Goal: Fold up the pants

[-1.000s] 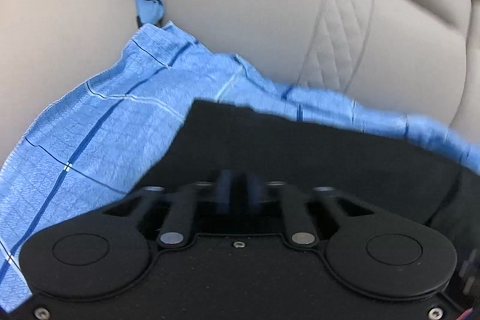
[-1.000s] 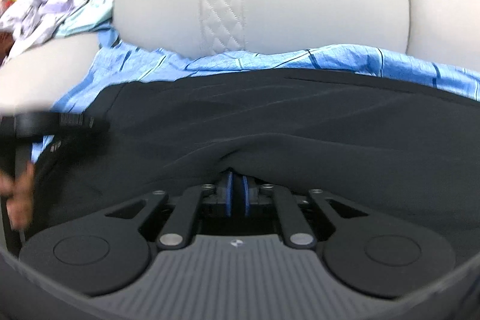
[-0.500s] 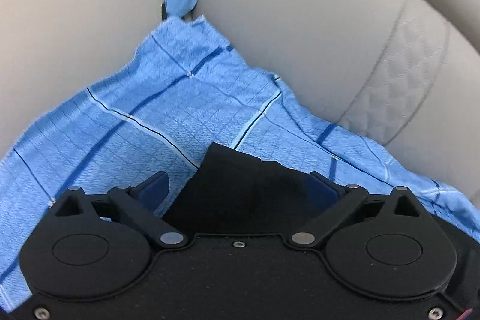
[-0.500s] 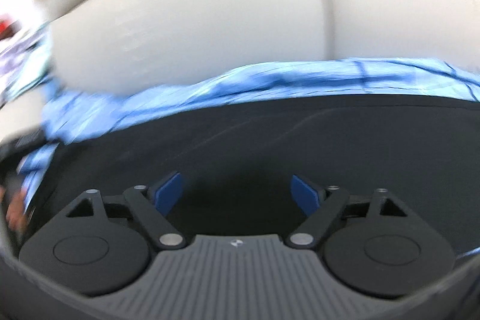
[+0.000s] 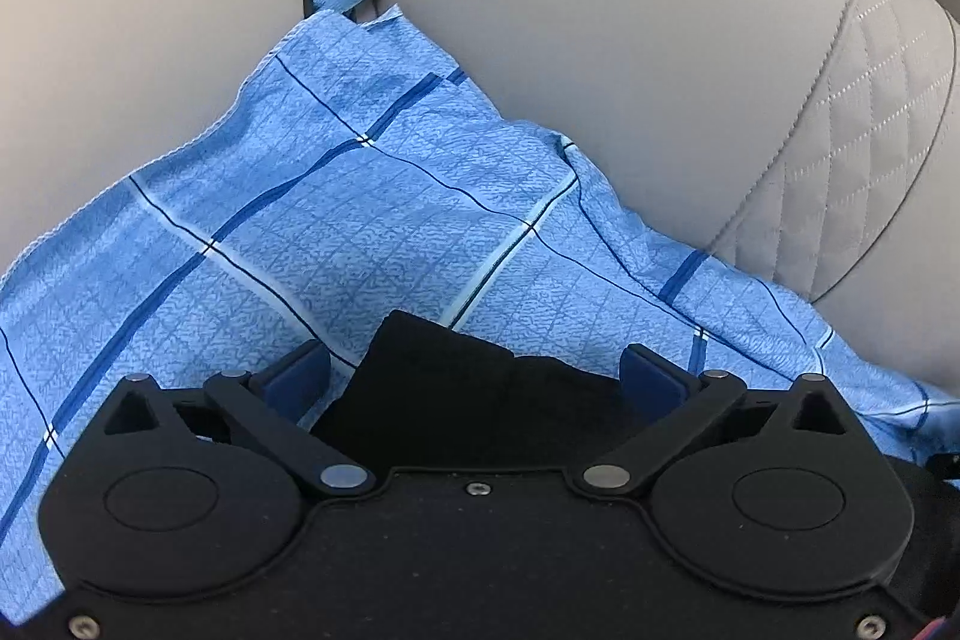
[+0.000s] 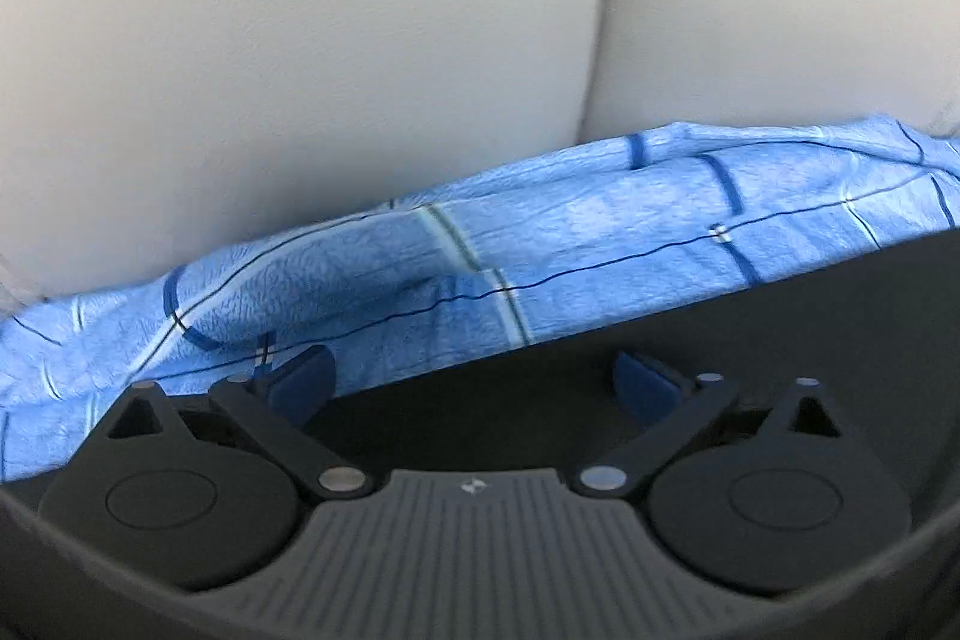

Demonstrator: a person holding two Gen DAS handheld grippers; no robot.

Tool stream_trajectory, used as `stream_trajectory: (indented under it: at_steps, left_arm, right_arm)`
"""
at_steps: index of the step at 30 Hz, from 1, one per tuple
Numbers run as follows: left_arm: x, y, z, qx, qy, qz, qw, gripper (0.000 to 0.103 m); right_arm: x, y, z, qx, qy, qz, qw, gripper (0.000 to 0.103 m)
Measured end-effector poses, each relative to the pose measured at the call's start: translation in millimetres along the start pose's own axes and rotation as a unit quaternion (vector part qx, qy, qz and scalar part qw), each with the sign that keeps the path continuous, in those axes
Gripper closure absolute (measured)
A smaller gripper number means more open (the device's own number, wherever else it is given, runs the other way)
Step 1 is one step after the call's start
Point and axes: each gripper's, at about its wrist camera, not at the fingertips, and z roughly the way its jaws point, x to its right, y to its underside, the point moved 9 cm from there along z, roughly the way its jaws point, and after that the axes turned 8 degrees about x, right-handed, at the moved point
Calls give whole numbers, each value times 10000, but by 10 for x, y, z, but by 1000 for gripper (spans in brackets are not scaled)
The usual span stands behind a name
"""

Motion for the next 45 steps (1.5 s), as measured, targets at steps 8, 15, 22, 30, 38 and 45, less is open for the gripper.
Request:
stream_trajectory:
  at_steps: [8,15,22,30,38,45]
  left_arm:
    - [-24,-23,-1,-148,-31,-185,9997,0]
    - [-114,-91,-171,-751,-13,-801,9940,0]
    - [-93,-97,-333,-938,39,-969,9909,0]
    - [122,-11,-287,-1122,-137,-865,9898,0]
    - [154,77,-156,-1129,-548,-663,9899,0]
    - [260,154,-269,-341,-874,670,9933,54]
  right_arm:
    - [23,75,-143,-9,42,-337,9994,37]
    - [279,186,-446,-10,-293,70,9995,96]
    - [613,418,-778,211,-839,171,9961,99]
    - [805,505,-1119,482,-1333,453,9889,100]
    - [1086,768,-1569,759,-1923,560,9768,99]
    - [1259,1150,-1584,802,-2169,883,9689,99]
